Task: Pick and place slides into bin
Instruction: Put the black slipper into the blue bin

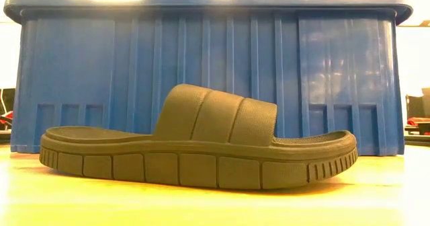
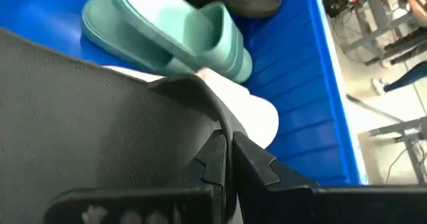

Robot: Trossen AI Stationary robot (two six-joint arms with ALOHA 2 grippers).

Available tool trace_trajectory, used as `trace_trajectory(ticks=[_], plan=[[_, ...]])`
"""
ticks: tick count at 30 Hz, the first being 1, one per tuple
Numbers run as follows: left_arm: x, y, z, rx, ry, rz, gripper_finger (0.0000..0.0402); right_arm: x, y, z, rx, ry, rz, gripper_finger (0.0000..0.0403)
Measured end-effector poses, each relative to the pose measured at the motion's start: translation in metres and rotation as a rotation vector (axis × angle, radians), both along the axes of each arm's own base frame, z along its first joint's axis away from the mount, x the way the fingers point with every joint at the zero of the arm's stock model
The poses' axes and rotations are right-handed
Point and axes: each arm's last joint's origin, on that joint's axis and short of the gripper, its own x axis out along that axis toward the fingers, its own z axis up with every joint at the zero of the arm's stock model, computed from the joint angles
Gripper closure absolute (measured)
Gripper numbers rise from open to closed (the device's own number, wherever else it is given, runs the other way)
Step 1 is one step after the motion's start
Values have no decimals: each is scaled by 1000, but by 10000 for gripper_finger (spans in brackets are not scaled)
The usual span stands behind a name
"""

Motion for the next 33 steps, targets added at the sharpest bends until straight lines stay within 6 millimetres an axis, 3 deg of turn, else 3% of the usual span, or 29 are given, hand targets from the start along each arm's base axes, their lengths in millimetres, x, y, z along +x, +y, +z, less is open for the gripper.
trace_trajectory(ticks=[13, 25, 33], plan=[[-7, 9, 4, 8, 7, 15, 119, -3, -26, -24, -57, -6, -53, 395], [-8, 10, 3, 9, 19, 20, 119, 16, -40, -51, -49, 142, -17, 395], [-8, 11, 3, 10, 19, 22, 119, 13, -38, -38, -55, 98, -24, 395]])
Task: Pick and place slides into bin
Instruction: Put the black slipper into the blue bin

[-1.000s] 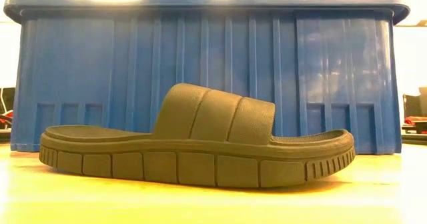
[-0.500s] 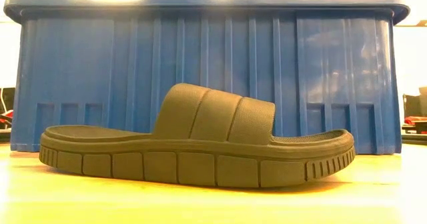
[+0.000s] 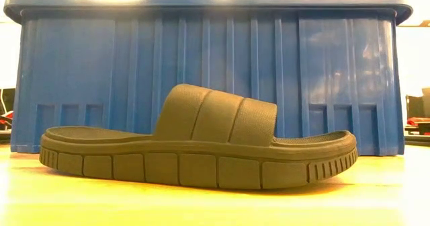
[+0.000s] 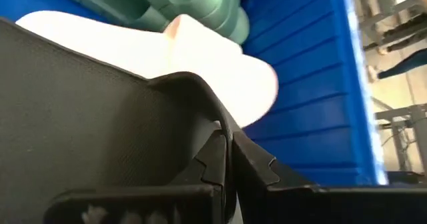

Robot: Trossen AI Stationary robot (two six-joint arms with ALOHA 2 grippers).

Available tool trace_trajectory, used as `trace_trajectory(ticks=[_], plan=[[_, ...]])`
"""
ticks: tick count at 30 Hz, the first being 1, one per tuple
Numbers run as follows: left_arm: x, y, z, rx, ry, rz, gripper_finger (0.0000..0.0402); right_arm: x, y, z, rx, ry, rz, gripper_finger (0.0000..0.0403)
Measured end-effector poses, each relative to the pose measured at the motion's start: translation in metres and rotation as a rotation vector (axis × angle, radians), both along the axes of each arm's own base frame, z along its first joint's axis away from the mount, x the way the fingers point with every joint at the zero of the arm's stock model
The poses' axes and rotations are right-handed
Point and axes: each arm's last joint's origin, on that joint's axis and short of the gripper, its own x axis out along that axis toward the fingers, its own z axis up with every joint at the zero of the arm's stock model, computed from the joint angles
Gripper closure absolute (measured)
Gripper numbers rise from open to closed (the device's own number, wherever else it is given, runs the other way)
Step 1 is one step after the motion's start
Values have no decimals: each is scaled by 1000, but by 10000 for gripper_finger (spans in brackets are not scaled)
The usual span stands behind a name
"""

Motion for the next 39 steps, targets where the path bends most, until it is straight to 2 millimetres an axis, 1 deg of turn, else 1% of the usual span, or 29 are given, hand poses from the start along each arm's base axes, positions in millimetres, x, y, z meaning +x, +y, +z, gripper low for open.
trace_trajectory(ticks=[2, 4, 12, 20, 27, 33, 39], plan=[[0, 0, 0, 3, 1, -2, 119, -2, 1, 4, -10, -12, 1, 395], [0, 0, 0, 3, 1, -2, 119, -4, 0, 4, -9, -13, -2, 394], [0, 0, 0, 3, 1, -2, 119, -9, -7, -13, -9, 71, -1, 394], [0, 0, 0, 3, 1, -2, 119, -9, -14, -20, -14, 108, -3, 394], [0, 0, 0, 3, 1, -2, 119, -6, -16, -28, -20, 141, 16, 394], [0, 0, 0, 1, 0, -2, 119, 1, -20, -42, -29, 206, 45, 394], [0, 0, 0, 1, 0, -2, 119, 5, -25, -56, -56, 286, 9, 394]])
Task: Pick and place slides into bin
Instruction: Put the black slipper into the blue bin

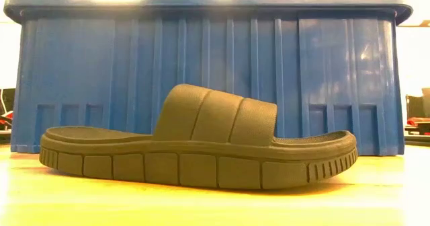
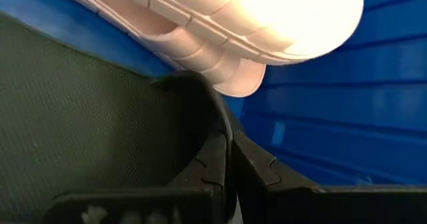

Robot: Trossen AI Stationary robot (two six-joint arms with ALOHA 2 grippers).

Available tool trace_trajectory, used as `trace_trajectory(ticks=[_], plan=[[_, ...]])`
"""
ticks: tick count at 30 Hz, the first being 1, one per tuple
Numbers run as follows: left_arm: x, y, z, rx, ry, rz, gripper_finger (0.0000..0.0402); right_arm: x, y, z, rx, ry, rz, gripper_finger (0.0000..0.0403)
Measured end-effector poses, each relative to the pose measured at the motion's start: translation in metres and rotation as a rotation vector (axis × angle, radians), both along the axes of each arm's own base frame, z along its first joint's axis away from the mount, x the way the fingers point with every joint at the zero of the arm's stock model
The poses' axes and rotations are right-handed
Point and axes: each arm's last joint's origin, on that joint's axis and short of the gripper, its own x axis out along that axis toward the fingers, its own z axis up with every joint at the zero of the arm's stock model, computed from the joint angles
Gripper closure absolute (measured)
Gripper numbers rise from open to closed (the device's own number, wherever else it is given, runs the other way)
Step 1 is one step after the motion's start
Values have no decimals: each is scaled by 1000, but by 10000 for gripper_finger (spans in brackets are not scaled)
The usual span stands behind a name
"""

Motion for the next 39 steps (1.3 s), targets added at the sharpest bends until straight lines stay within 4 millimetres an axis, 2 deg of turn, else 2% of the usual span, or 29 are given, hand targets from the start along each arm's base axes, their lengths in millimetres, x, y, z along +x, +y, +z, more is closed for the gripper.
trace_trajectory(ticks=[12, 26, 39], plan=[[0, 0, 0, -1, -1, 2, 119, 6, -3, -1, -42, -23, 36, 394], [0, 0, 0, -2, -2, 4, 119, 13, -8, -21, -60, 75, 49, 394], [0, 0, 0, -4, -3, 6, 119, 12, -8, -22, -51, 81, 25, 394]])
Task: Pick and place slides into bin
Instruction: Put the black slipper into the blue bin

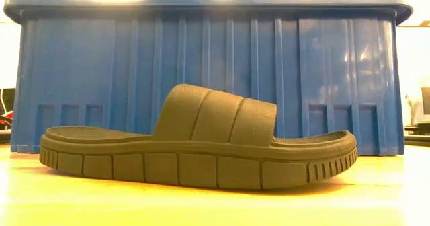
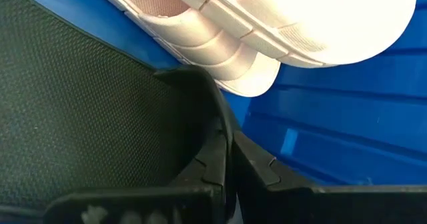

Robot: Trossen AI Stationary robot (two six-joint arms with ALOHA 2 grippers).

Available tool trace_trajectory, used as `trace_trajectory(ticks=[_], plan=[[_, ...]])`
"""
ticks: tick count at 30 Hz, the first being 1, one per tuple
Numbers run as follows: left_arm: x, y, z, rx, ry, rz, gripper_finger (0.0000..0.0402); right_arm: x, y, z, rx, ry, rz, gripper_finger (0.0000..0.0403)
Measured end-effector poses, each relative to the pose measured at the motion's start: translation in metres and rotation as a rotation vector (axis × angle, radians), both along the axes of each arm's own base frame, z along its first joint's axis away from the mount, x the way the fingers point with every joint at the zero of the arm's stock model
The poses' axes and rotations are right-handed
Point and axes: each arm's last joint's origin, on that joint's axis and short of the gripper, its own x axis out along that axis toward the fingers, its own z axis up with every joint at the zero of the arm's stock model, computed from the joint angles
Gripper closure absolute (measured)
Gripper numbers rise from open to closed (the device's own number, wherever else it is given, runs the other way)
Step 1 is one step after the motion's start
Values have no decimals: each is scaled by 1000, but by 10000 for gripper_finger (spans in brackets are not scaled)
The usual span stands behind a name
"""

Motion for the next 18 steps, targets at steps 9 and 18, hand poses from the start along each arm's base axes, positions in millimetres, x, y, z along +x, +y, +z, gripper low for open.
trace_trajectory(ticks=[9, 18], plan=[[0, 0, 0, 0, 0, 0, 119, 1, 0, 1, -24, 12, 48, 394], [0, 0, 0, 4, 1, -4, 119, 2, 0, 10, -48, -48, 42, 394]])
